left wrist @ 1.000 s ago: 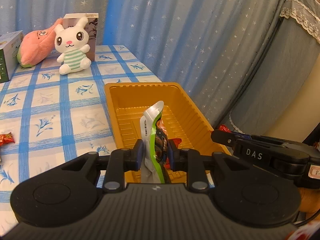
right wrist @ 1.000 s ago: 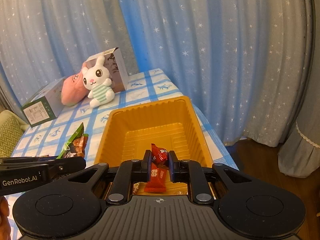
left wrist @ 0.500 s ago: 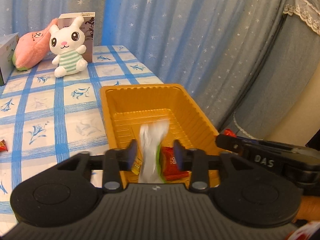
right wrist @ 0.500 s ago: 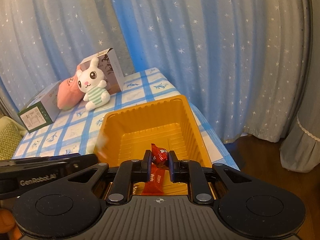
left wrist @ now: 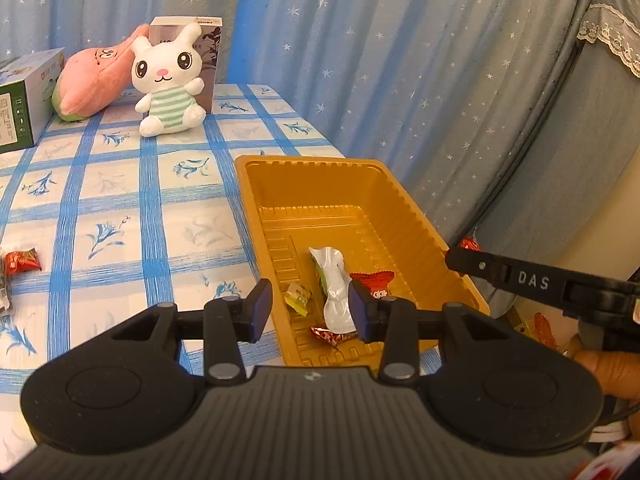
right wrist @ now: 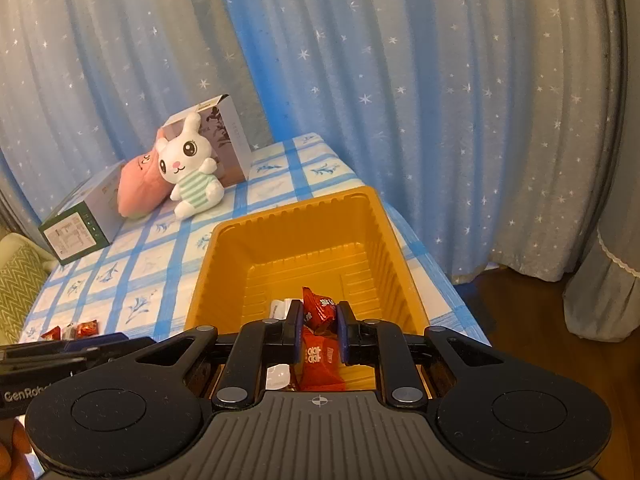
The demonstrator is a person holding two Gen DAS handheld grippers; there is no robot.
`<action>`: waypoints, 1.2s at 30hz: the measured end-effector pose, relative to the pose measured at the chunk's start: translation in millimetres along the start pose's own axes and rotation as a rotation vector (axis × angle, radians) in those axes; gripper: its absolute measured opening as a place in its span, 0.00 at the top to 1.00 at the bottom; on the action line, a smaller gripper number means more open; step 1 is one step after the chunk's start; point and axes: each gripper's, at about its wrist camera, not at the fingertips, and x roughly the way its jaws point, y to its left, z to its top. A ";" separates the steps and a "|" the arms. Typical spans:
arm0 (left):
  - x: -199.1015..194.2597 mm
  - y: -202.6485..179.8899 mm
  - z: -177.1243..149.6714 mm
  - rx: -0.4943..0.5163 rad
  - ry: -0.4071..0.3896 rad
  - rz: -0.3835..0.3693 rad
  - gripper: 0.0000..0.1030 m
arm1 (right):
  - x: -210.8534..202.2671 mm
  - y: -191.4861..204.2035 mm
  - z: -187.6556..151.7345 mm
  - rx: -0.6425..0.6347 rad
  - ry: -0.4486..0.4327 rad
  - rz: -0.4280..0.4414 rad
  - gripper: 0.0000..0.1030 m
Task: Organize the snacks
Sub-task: 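Carry both snacks over the orange tray and open both grippers to release them, then move both open tools back toward the snack pile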
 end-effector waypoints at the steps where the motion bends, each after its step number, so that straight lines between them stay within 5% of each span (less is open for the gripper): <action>1: -1.4 0.5 -0.4 0.001 -0.003 0.002 0.64 | 0.3 0.6 0.6 -0.001 -0.001 0.002 0.83; 8: -7.4 4.9 -1.9 -0.009 -0.009 0.005 0.58 | 8.6 -1.3 8.2 0.031 -0.001 0.052 0.80; 9: -8.4 5.9 -2.5 -0.009 -0.008 0.008 0.56 | 10.2 -3.0 9.4 0.048 0.004 0.055 0.75; 11: -12.4 7.4 -3.9 -0.008 -0.014 0.015 0.53 | 8.7 -7.2 10.8 0.077 -0.011 0.058 0.37; 12: -14.6 8.6 -4.6 -0.009 -0.016 0.018 0.53 | 6.2 -9.5 11.7 0.093 -0.024 0.063 0.35; 23: -49.3 21.8 -17.1 -0.022 -0.034 0.057 0.44 | -26.5 -1.3 -0.2 0.100 -0.020 0.035 0.35; 36: -96.3 49.9 -44.8 -0.045 -0.040 0.131 0.38 | -50.8 63.6 -45.3 -0.039 0.048 0.033 0.35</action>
